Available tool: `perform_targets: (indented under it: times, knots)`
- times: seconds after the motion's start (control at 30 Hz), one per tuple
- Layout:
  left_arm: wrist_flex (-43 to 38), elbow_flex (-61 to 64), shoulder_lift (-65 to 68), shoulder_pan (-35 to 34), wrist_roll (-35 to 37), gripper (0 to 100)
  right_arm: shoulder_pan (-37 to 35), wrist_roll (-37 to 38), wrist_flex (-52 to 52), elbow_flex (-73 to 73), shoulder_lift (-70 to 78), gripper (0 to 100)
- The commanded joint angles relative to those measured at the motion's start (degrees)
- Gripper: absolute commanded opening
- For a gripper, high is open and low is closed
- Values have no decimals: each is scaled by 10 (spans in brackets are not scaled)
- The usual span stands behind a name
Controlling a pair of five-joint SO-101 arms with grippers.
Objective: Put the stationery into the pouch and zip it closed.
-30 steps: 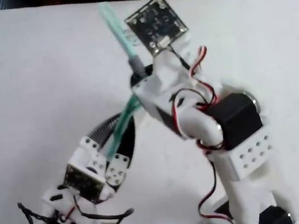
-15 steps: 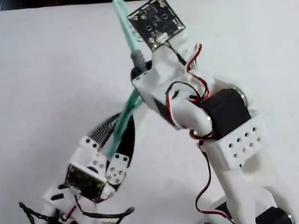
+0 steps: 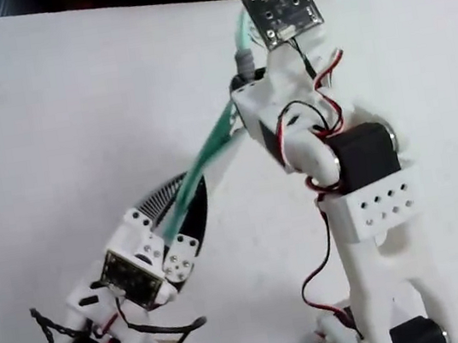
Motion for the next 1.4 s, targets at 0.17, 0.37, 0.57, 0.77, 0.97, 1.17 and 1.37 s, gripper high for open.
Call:
perform_targets:
  times: [0.17,0.37,0.57,0.77,0.97,1.17,1.37]
  knots:
    - [11,11,4,-14,-4,23,58,-4,-64,-2,0,18]
    - [11,11,4,-14,-4,23,86,0,-138,53,-1,18]
    - [11,11,4,-14,-4,23,120,0,-211,98,-1,18]
    - [11,11,4,-14,-4,23,154,0,-257,115,-1,18]
    - [12,11,4,-14,-4,23,163,1,-267,116,0,18]
    - [20,11,4,-14,-5,23,173,2,-335,175,0,18]
    - [20,11,4,-15,-5,23,178,78,-344,236,0,18]
